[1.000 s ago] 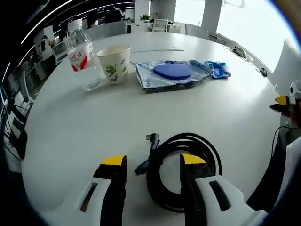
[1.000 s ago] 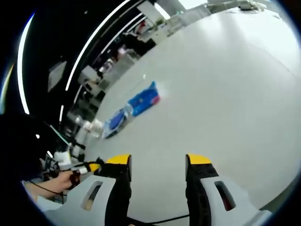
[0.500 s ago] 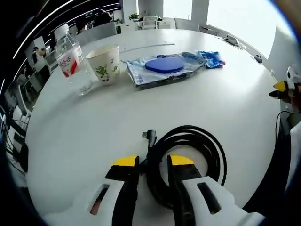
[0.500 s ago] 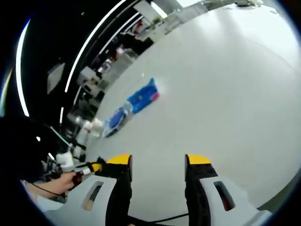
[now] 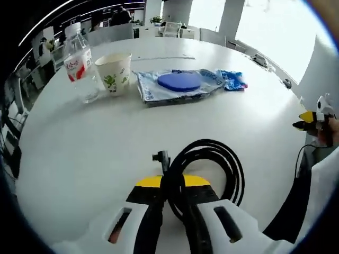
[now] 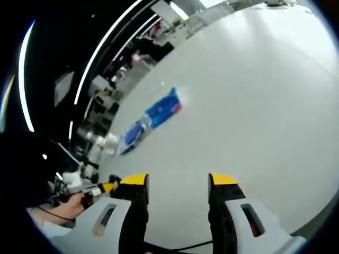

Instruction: Arrange the tabletop items into an orderly group along one side of the table until the central work area is clear of visible clutter.

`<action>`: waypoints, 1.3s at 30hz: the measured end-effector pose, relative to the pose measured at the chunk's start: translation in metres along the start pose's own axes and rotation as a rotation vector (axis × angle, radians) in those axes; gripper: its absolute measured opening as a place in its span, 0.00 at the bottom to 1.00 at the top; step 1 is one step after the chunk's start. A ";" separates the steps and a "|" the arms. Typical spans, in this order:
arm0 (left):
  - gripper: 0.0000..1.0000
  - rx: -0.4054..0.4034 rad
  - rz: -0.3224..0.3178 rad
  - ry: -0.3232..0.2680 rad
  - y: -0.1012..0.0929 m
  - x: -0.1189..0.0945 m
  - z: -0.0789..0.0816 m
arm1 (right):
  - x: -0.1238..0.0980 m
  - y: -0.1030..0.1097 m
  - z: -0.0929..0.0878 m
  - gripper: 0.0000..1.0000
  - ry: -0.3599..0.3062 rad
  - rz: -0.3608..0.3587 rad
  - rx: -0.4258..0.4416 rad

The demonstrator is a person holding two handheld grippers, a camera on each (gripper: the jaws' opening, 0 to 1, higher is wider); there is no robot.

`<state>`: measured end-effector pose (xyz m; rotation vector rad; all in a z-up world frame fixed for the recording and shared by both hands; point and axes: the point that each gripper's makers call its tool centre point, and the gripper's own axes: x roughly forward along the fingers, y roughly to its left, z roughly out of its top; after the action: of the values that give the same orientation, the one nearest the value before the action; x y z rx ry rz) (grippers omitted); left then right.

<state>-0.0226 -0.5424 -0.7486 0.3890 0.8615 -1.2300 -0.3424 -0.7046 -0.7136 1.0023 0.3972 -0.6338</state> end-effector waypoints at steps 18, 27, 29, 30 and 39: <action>0.09 -0.251 -0.173 -0.128 -0.066 -0.032 0.053 | 0.024 0.088 -0.032 0.60 0.143 0.313 -0.065; 0.10 -0.308 -0.274 -0.201 -0.100 -0.047 0.087 | 0.031 0.136 -0.043 0.68 0.201 0.467 -0.071; 0.10 -0.320 -0.294 -0.214 -0.107 -0.050 0.092 | 0.032 0.145 -0.039 0.68 0.190 0.489 -0.051; 0.10 -0.321 -0.297 -0.215 -0.109 -0.050 0.093 | 0.033 0.149 -0.037 0.69 0.182 0.497 -0.042; 0.10 -0.382 -0.400 -0.257 -0.137 -0.061 0.111 | 0.042 0.174 -0.026 0.67 0.150 0.565 0.052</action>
<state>-0.1152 -0.6220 -0.6073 -0.2576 0.9513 -1.4042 -0.1968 -0.6281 -0.6375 1.1517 0.2115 -0.0600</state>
